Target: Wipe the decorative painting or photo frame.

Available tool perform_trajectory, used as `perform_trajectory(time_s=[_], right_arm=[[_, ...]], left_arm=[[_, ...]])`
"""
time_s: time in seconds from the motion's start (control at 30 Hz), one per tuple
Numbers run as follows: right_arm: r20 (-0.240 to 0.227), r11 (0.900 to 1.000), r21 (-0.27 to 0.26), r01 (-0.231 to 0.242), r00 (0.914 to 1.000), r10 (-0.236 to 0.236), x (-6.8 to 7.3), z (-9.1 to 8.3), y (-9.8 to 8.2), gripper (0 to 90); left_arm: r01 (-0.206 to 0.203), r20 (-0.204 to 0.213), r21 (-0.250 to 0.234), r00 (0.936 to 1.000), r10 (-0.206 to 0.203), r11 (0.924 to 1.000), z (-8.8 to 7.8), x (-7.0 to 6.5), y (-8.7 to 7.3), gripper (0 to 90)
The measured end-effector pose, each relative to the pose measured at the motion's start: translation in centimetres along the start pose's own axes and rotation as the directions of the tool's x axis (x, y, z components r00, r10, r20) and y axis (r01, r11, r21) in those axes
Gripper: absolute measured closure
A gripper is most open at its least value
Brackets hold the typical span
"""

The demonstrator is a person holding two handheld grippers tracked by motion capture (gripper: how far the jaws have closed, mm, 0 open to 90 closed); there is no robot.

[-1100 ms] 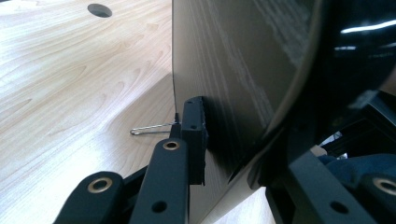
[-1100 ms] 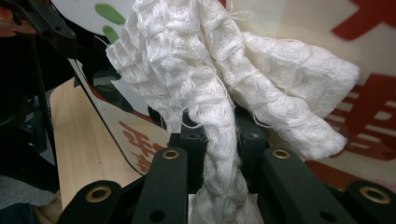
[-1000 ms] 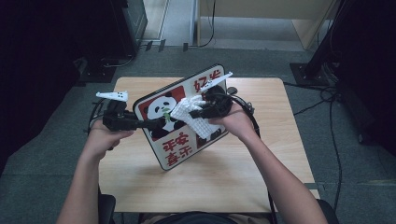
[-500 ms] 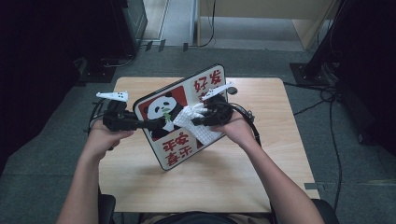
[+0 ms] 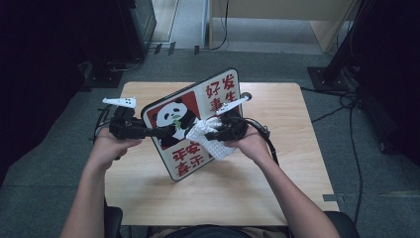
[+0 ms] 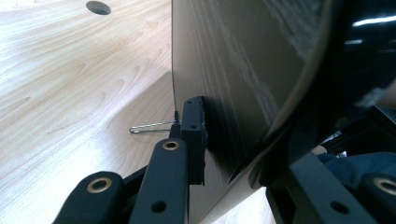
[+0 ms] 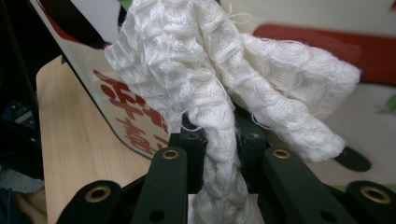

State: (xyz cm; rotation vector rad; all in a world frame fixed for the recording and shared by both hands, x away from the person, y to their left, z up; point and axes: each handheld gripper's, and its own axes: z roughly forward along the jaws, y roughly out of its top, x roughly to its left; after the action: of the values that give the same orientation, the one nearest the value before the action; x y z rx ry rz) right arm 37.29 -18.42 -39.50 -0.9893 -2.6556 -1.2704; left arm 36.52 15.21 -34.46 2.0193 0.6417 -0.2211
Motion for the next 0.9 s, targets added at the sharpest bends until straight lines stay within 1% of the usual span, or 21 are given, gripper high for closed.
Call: perform_trajectory(time_s=[0.3,0.37,0.53,0.73,0.8,0.9], right_arm=[[-0.015,1.000,0.000,-0.013,0.9998,0.013,-0.4,0.9,-1.7,78.1],[-0.014,1.000,0.011,-0.024,0.9996,0.024,-0.6,1.2,-2.1,78.1],[-0.021,0.999,0.023,-0.034,0.9992,0.035,-0.9,1.7,-3.0,78.1],[-0.013,0.998,0.046,-0.038,0.9992,0.039,-1.1,2.3,-4.0,78.1],[-0.015,0.998,0.045,-0.036,0.9992,0.037,-1.2,2.5,-4.4,78.0],[-0.026,0.997,0.047,-0.052,0.9982,0.054,-1.4,2.8,-5.0,78.1]], left_arm=[[0.000,0.000,0.002,1.0000,0.000,1.0000,0.0,0.0,0.0,74.8],[-0.001,0.000,0.002,1.0000,0.001,1.0000,0.1,0.0,0.0,74.8],[-0.002,-0.001,0.003,1.0000,0.002,1.0000,0.1,0.0,0.0,74.8],[-0.003,-0.001,0.005,1.0000,0.003,1.0000,0.1,0.0,0.0,74.8],[-0.003,-0.001,0.004,1.0000,0.003,1.0000,0.1,0.0,-0.1,74.7],[-0.003,0.001,0.006,1.0000,0.003,1.0000,0.1,0.0,-0.1,74.7]])
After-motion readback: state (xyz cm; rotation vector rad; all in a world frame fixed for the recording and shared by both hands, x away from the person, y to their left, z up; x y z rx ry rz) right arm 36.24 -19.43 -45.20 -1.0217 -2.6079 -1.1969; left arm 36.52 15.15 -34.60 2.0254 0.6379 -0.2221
